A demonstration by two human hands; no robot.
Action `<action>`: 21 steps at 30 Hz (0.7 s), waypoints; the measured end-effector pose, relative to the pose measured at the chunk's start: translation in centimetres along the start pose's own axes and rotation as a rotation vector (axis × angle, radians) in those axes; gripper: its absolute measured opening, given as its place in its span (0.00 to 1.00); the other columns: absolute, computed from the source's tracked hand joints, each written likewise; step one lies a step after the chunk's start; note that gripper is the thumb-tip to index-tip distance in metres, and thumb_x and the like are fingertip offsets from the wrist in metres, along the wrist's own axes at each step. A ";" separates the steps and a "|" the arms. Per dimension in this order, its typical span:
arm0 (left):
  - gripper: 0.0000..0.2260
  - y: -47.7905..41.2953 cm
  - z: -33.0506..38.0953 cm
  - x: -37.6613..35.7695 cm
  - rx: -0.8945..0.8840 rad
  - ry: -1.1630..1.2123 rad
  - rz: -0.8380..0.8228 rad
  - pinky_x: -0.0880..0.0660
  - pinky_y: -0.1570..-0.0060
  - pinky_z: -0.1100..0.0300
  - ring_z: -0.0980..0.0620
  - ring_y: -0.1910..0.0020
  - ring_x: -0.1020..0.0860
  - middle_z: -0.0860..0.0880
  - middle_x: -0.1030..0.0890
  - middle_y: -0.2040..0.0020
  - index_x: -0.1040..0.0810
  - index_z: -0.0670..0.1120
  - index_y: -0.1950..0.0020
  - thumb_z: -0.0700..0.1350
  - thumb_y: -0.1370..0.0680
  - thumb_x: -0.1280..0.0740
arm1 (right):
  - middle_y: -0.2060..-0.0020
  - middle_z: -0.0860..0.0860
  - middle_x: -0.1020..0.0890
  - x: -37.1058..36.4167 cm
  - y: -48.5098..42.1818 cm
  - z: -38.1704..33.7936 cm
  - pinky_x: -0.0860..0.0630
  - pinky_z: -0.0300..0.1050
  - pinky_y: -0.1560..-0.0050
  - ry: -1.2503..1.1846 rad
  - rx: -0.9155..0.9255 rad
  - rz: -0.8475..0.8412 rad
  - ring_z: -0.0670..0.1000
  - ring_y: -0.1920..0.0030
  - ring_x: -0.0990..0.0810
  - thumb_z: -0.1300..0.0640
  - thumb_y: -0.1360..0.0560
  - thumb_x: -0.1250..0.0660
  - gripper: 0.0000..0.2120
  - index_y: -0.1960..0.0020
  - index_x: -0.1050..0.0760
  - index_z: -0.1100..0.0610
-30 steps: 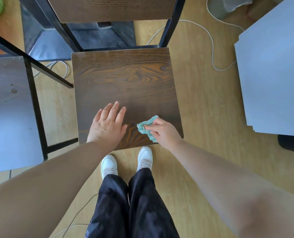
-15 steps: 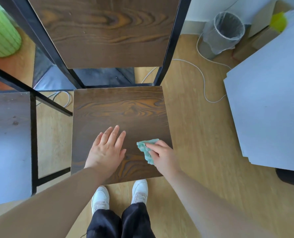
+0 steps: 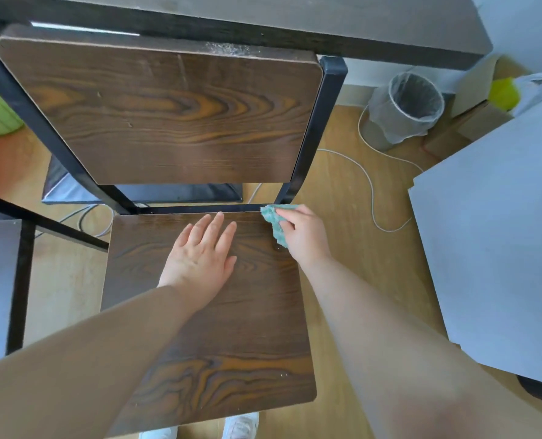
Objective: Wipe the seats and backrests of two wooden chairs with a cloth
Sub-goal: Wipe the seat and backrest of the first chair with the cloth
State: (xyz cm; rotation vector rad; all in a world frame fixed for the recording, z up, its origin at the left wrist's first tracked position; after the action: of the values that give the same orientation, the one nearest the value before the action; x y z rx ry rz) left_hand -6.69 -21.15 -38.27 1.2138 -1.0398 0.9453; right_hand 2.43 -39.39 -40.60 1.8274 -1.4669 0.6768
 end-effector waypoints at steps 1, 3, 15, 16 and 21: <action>0.29 -0.4 0.0 0.0 -0.001 0.001 -0.002 0.45 0.25 0.48 0.45 0.23 0.44 0.45 0.44 0.21 0.45 0.48 0.21 0.57 0.19 0.46 | 0.42 0.48 0.24 0.0 -0.6 0.1 0.20 0.44 0.47 0.012 -0.002 -0.006 0.49 0.43 0.23 0.59 0.20 0.36 0.14 0.37 0.21 0.53; 0.28 -0.7 0.1 0.0 -0.010 0.007 0.000 0.42 0.26 0.47 0.44 0.24 0.41 0.44 0.41 0.22 0.41 0.47 0.22 0.57 0.20 0.43 | 0.45 0.49 0.24 0.0 -1.5 0.2 0.20 0.45 0.50 0.034 0.008 -0.017 0.51 0.46 0.23 0.61 0.20 0.36 0.13 0.38 0.21 0.54; 0.28 0.1 1.0 -2.2 -0.058 -0.037 -0.091 0.49 0.24 0.49 0.46 0.22 0.51 0.46 0.52 0.20 0.54 0.49 0.20 0.58 0.18 0.51 | 0.42 0.51 0.24 -2.5 0.9 1.9 0.24 0.39 0.49 0.094 0.058 -0.215 0.51 0.43 0.25 0.63 0.20 0.37 0.14 0.37 0.21 0.53; 0.28 0.2 0.9 -2.2 -0.059 -0.030 -0.084 0.49 0.24 0.49 0.46 0.22 0.50 0.46 0.51 0.20 0.52 0.49 0.20 0.58 0.18 0.51 | 0.43 0.50 0.23 -2.5 1.5 2.1 0.23 0.41 0.49 0.088 0.064 -0.231 0.51 0.44 0.24 0.62 0.20 0.37 0.14 0.38 0.20 0.53; 0.28 2.6 0.8 -2.7 -0.051 -0.011 -0.103 0.46 0.25 0.48 0.45 0.22 0.47 0.46 0.47 0.20 0.49 0.49 0.20 0.57 0.18 0.48 | 0.45 0.49 0.23 -2.8 6.4 3.6 0.22 0.46 0.49 0.086 0.084 -0.316 0.50 0.48 0.23 0.63 0.21 0.36 0.13 0.40 0.19 0.53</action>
State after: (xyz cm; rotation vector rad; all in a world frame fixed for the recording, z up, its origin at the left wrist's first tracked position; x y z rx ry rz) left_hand -9.97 -21.71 -40.20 1.2197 -0.9948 0.8293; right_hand -4.51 -41.25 -43.76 2.0107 -1.0757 0.6562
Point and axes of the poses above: each hand's wrist, its own y-axis away from the middle knuckle, its own x-axis out of the back of the hand, z = x × y, the point moved 8 cm from there along -y, towards the middle knuckle
